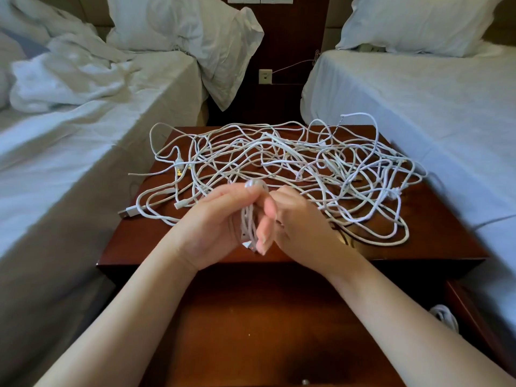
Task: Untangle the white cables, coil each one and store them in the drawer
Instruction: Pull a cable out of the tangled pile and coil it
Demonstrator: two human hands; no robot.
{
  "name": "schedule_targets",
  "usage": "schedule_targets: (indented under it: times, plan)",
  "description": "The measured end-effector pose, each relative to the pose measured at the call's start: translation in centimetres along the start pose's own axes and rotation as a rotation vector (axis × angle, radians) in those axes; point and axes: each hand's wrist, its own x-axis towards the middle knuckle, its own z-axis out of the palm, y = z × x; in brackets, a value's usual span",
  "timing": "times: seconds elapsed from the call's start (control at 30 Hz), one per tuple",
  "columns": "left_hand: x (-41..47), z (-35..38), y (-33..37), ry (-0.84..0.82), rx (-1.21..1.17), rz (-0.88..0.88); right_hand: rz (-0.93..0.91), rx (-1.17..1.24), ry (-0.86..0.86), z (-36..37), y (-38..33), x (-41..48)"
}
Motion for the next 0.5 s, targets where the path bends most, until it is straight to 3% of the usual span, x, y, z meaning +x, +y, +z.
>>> schedule_targets:
  times: [0.17, 0.3, 0.5]
  plan:
    - [0.4, 0.2, -0.2, 0.313, -0.041, 0.118, 0.046, -0.020, -0.036, 0.2, -1.0, 0.1]
    - [0.7, 0.7, 0.0, 0.541, -0.070, 0.213, 0.090, -0.078, -0.179, 0.8, -1.1, 0.3]
    - [1.1, -0.1, 0.2, 0.905, -0.040, 0.378, 0.058, -0.143, -0.070, 1.0, -0.9, 0.1]
